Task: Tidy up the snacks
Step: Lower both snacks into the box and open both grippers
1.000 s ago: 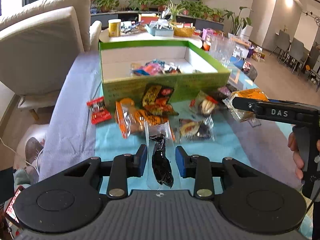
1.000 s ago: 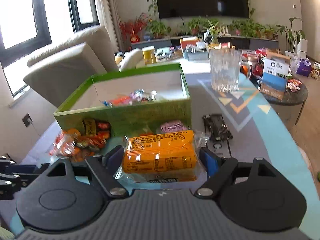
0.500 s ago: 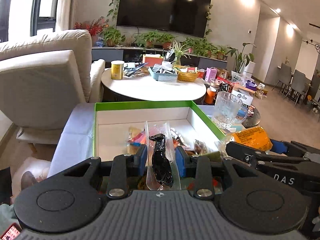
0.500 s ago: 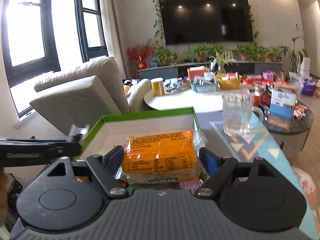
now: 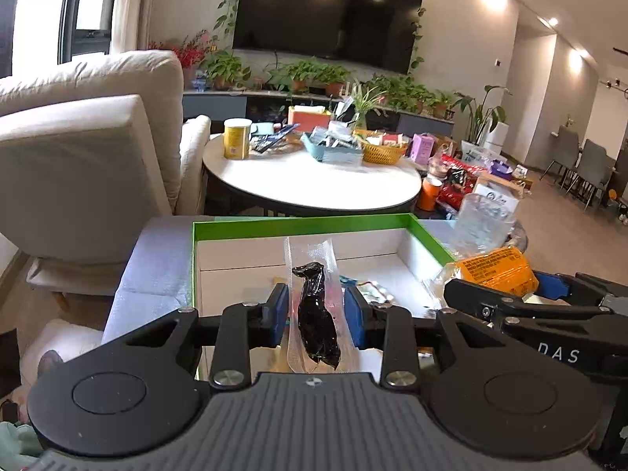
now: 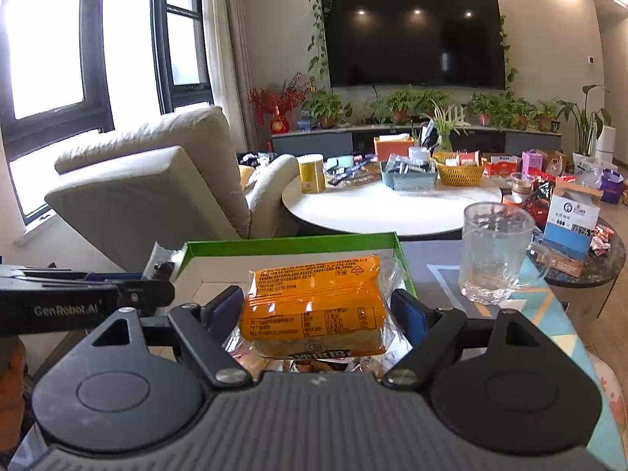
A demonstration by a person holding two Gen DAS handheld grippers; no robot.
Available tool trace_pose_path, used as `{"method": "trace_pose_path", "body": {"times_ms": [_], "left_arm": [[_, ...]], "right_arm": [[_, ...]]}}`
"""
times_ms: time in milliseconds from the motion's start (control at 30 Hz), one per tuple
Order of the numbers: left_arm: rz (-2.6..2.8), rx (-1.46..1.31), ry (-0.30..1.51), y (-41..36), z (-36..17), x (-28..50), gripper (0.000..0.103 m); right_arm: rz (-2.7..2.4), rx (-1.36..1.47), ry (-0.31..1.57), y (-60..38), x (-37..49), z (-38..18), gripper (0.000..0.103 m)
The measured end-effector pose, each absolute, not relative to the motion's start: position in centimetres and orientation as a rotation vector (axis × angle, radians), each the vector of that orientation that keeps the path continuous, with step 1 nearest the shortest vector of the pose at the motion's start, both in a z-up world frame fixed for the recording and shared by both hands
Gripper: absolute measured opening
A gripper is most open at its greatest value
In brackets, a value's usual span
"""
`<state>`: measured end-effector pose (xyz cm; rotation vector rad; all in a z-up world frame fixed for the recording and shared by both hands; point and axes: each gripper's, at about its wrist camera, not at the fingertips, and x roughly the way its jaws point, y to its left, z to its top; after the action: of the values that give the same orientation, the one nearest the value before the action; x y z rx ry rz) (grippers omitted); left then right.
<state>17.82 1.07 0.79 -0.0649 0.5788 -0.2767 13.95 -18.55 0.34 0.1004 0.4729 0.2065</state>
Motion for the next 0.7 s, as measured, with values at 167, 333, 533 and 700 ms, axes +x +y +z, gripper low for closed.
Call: {"method": "trace_pose_path", "body": {"times_ms": [167, 333, 533, 700], "left_arm": [[-0.257, -0.062, 0.603, 0.8, -0.2, 20.1, 0.029], [-0.274, -0.049, 0.653, 0.0, -1.5, 21.6, 0.031], [-0.261, -0.032, 0.684, -0.4, -2.2, 21.7, 0.036], [-0.237, -0.066, 0.647, 0.3, -1.2, 21.3, 0.046]], "right_arm": [[0.190, 0.115, 0.496, -18.1, 16.1, -0.3, 0.058], [0.174, 0.118, 0.511, -17.9, 17.6, -0.7, 0.058], [0.173, 0.081, 0.601, -17.2, 18.3, -1.8, 0.059], [0.166, 0.118, 0.589, -17.6, 17.6, -1.5, 0.059]]}}
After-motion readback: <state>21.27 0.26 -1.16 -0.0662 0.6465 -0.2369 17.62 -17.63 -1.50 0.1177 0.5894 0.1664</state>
